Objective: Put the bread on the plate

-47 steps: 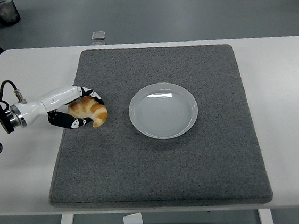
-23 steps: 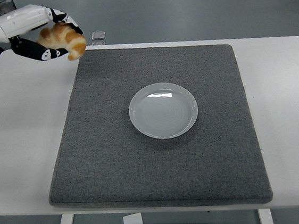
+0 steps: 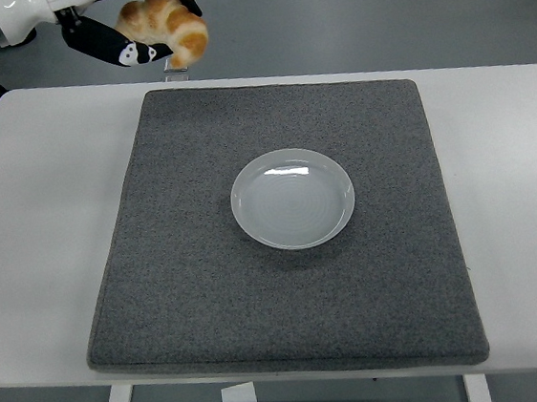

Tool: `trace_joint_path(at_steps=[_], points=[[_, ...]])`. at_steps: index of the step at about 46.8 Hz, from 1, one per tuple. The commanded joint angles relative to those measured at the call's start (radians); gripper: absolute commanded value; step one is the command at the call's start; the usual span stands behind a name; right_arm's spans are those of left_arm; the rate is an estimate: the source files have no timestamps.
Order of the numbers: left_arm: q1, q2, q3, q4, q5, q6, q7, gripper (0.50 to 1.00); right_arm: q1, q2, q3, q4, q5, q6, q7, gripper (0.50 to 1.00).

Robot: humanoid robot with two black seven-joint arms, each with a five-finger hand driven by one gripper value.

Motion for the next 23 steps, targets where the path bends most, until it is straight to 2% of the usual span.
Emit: trace_joint_path(at_steps=[1,9,23], points=[[-0.014,-0.033,0.001,0.000,0.002,-0.001,0.000,0.500,0.000,0.000,0.000,0.000,0.001,0.000,0.000,0.952],[-0.013,-0.087,0.011,0.000,0.006,-0.003,0.002,0.500,0.000,0.000,0.000,0.000,0.001,0.000,0.000,0.952],[0.003,-0.093,0.103,0.007,0.032,0.014,0.014,0.500,0.000,0.000,0.000,0.000,0.001,0.000,0.000,0.952]])
